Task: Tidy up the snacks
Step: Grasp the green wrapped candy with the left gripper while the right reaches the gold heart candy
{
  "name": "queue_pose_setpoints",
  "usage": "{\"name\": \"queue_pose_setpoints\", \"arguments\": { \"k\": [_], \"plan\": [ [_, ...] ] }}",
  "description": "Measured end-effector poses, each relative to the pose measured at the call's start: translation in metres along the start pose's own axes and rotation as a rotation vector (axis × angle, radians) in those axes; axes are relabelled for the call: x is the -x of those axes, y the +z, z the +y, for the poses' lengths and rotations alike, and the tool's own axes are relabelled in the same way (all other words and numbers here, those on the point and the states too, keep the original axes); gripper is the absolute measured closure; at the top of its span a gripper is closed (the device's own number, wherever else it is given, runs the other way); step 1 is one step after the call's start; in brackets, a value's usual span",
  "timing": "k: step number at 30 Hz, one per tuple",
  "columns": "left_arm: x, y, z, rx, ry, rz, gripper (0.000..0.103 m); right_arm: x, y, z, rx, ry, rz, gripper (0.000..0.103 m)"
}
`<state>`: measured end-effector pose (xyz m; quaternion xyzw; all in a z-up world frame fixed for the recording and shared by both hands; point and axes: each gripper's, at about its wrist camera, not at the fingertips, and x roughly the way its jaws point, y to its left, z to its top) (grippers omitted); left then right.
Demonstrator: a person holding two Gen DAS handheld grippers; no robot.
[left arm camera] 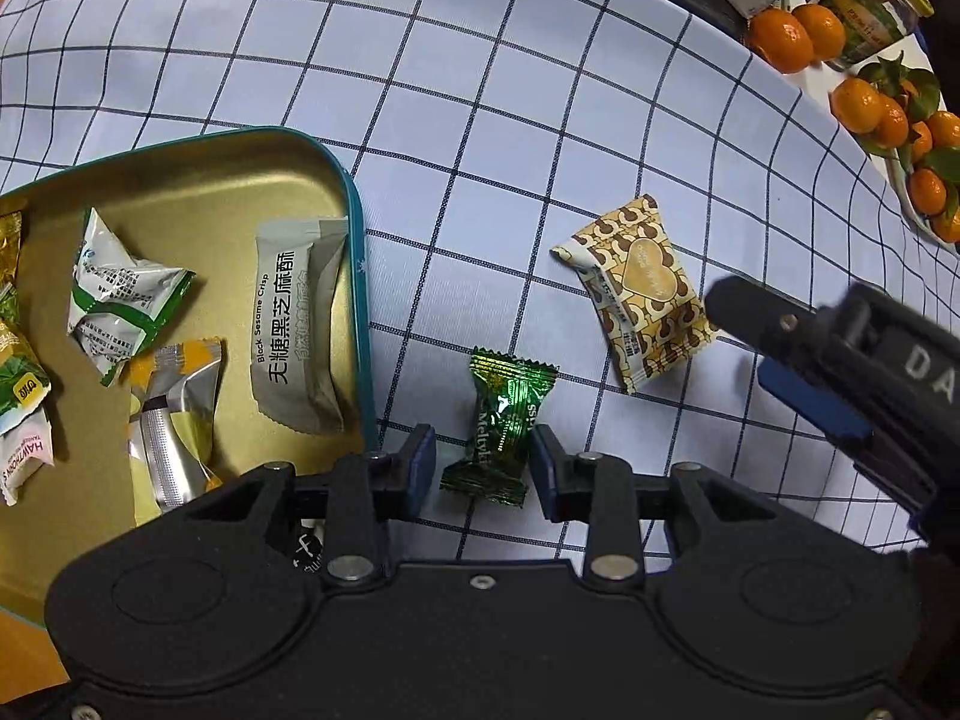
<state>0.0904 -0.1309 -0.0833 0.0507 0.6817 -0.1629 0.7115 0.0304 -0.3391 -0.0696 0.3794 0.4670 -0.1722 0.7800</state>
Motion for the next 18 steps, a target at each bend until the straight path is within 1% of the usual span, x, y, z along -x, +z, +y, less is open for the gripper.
{"name": "queue_pose_setpoints", "arguments": {
  "k": [3,6,8,11,15,18],
  "plan": [
    [0.0,-0.012,0.003,0.032,0.0,-0.038,0.059,-0.002,-0.001,0.011,0.043,0.011,-0.014,0.044],
    [0.002,-0.026,0.008,0.117,-0.034,-0.065,0.06,-0.004,-0.001,0.021,0.083,0.016,-0.024,0.04],
    [0.003,-0.033,0.014,0.144,-0.055,-0.07,0.06,-0.006,-0.001,0.025,0.096,0.015,-0.018,0.04],
    [0.001,-0.042,0.018,0.123,-0.055,-0.068,0.06,-0.012,-0.001,0.026,0.103,0.015,0.008,0.039],
    [-0.001,-0.043,0.016,0.096,-0.05,-0.066,0.06,-0.021,-0.003,0.03,0.13,0.002,0.042,0.039],
    [-0.003,-0.041,0.015,0.094,-0.056,-0.058,0.06,-0.027,-0.008,0.034,0.168,-0.026,0.055,0.039]
  ]
}}
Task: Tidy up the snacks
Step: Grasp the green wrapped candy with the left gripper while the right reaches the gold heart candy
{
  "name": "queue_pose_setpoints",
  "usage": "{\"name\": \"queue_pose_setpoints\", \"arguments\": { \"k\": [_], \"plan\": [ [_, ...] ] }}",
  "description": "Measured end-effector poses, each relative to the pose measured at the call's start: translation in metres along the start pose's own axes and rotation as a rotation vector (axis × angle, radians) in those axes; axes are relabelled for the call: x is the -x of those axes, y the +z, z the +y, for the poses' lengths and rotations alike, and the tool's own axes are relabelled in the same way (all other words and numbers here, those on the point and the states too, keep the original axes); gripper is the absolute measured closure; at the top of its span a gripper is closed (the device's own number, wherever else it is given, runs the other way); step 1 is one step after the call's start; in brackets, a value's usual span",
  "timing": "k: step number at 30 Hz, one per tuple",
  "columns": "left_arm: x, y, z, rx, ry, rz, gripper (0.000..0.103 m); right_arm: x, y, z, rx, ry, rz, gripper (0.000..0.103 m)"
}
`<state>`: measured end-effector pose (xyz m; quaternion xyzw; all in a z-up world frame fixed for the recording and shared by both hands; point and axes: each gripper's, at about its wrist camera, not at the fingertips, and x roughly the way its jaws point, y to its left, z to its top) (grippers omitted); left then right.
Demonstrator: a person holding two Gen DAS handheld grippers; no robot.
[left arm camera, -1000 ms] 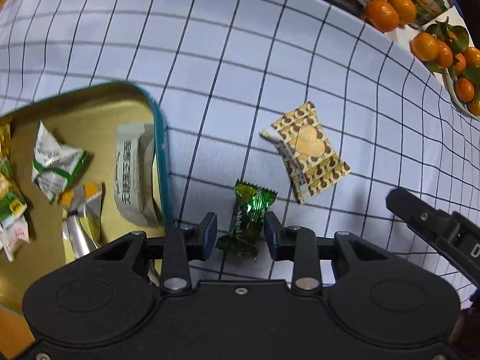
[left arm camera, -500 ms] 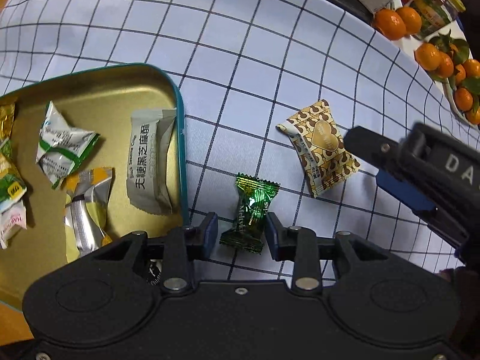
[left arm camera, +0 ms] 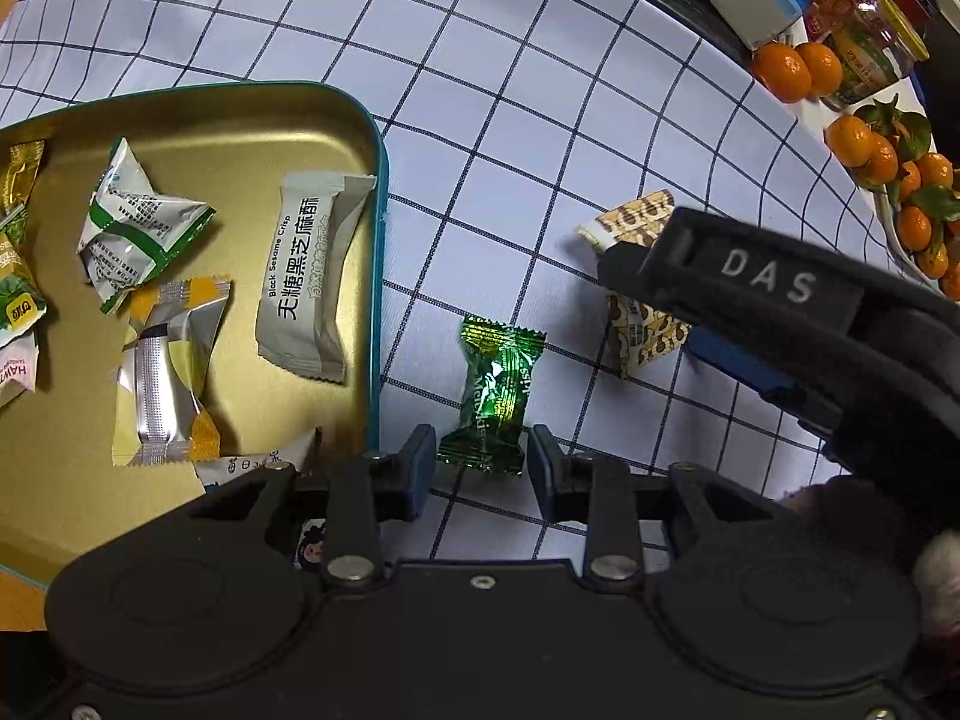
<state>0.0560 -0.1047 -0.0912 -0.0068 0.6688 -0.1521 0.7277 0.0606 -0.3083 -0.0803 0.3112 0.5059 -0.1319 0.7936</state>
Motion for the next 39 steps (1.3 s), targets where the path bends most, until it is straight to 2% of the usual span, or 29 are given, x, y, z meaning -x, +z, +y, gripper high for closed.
{"name": "queue_pose_setpoints", "arguments": {
  "k": [2,4,9,12,15,25,37,39],
  "plan": [
    [-0.003,0.005,-0.002,0.001,-0.004,0.005,0.06,-0.001,-0.003,0.006,0.041,-0.02,-0.008,0.041],
    [-0.001,0.014,0.0,-0.002,-0.004,0.01,0.06,-0.002,-0.005,0.009,0.076,-0.04,-0.013,0.059],
    [0.003,0.023,-0.014,-0.009,0.017,0.007,0.06,0.002,-0.009,0.005,0.077,-0.071,-0.018,0.078],
    [0.001,0.029,-0.021,-0.028,0.039,-0.014,0.061,0.01,-0.009,-0.007,0.075,-0.138,-0.036,0.08],
    [-0.004,0.035,-0.025,-0.033,0.026,-0.005,0.06,0.017,-0.009,-0.025,0.044,-0.176,-0.038,0.083],
    [-0.011,0.044,-0.041,-0.058,0.058,-0.034,0.06,0.036,-0.013,-0.068,-0.016,-0.14,-0.008,0.082],
    [-0.018,0.051,-0.055,-0.095,0.084,-0.047,0.06,0.038,-0.011,-0.065,-0.034,-0.121,-0.005,0.078],
    [-0.019,0.052,-0.056,-0.097,0.086,-0.045,0.063,0.036,-0.011,-0.063,-0.033,-0.123,-0.004,0.078]
  ]
}}
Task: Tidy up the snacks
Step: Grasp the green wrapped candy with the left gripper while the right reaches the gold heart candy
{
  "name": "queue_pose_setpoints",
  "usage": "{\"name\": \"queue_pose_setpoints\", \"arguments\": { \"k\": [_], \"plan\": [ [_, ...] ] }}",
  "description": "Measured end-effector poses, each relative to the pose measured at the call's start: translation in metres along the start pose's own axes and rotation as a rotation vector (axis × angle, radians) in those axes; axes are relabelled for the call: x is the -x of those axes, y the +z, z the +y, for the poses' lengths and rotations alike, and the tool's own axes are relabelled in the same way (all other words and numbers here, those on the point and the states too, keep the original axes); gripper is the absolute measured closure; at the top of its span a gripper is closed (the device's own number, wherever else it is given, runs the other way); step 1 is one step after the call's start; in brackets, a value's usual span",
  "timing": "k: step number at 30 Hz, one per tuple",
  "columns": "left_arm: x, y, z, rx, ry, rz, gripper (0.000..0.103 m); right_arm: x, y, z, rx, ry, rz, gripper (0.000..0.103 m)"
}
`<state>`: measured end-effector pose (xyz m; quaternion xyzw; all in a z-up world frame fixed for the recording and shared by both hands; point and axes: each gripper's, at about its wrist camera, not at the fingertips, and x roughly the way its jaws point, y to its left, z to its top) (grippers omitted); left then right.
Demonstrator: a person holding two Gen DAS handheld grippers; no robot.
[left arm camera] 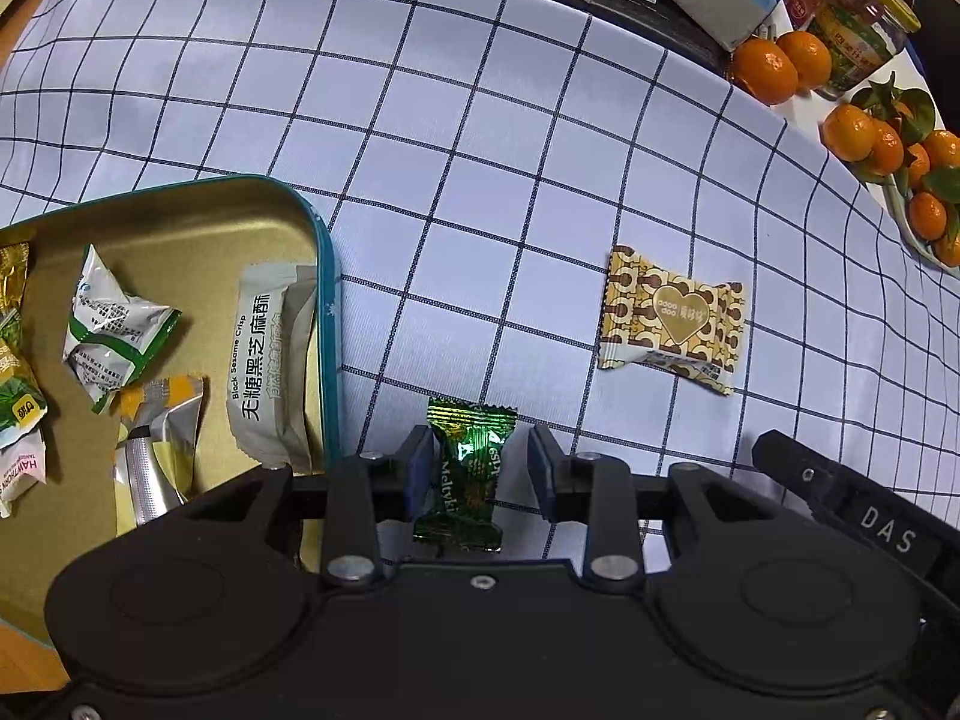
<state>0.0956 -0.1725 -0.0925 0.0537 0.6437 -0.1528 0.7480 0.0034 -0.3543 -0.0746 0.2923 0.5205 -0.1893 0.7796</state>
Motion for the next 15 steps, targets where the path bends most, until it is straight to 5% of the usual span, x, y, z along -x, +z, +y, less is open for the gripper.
{"name": "queue_pose_setpoints", "arguments": {
  "k": [1,8,15],
  "plan": [
    [0.002,-0.002,0.004,-0.001,0.01,-0.001,0.072,0.0,0.0,0.001,-0.002,0.0,0.0,0.078],
    [0.007,-0.005,0.016,-0.005,-0.015,-0.001,0.073,-0.001,0.007,0.001,-0.083,0.042,-0.02,0.075],
    [0.009,-0.005,0.018,-0.003,-0.015,0.005,0.073,0.003,0.016,0.009,-0.163,0.089,-0.096,0.061]
  ]
}}
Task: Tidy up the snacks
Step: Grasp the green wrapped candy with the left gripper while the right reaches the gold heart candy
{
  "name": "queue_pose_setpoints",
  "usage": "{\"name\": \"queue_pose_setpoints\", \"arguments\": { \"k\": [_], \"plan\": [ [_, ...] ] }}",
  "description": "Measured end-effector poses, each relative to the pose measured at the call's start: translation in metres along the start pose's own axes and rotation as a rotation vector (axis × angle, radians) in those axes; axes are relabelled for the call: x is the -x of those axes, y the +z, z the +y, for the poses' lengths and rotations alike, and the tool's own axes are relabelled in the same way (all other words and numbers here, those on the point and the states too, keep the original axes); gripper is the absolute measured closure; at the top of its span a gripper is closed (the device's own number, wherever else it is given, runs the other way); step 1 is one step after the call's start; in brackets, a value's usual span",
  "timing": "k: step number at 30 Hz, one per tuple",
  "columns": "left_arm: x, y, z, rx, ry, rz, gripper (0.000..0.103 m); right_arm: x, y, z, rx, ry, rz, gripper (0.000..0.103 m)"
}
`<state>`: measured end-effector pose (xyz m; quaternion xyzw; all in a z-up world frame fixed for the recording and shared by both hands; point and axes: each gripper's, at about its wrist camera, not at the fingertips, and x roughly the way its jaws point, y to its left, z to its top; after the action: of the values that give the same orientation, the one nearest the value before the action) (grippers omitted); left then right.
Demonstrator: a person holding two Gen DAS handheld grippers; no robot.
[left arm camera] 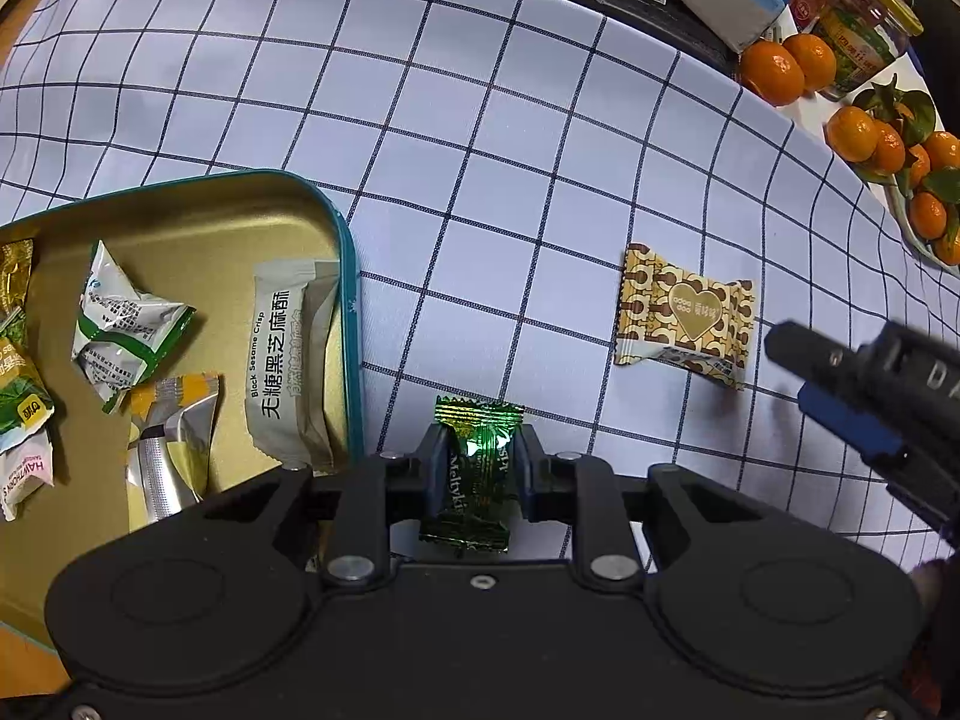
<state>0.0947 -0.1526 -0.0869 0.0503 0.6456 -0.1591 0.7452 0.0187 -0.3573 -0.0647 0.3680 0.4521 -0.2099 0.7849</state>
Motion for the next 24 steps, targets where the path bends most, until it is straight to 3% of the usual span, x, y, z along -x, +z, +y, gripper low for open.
{"name": "queue_pose_setpoints", "arguments": {
  "k": [13,19,24],
  "plan": [
    [-0.001,-0.007,-0.01,-0.042,0.032,-0.017,0.073,-0.02,0.007,0.024,0.0,-0.014,-0.09,0.057],
    [-0.002,-0.001,-0.001,-0.006,-0.006,0.012,0.073,-0.035,0.004,0.032,0.036,-0.072,-0.036,0.056],
    [-0.001,0.003,0.005,0.027,-0.032,0.031,0.073,-0.033,-0.001,0.035,0.104,-0.071,0.05,0.056]
  ]
}}
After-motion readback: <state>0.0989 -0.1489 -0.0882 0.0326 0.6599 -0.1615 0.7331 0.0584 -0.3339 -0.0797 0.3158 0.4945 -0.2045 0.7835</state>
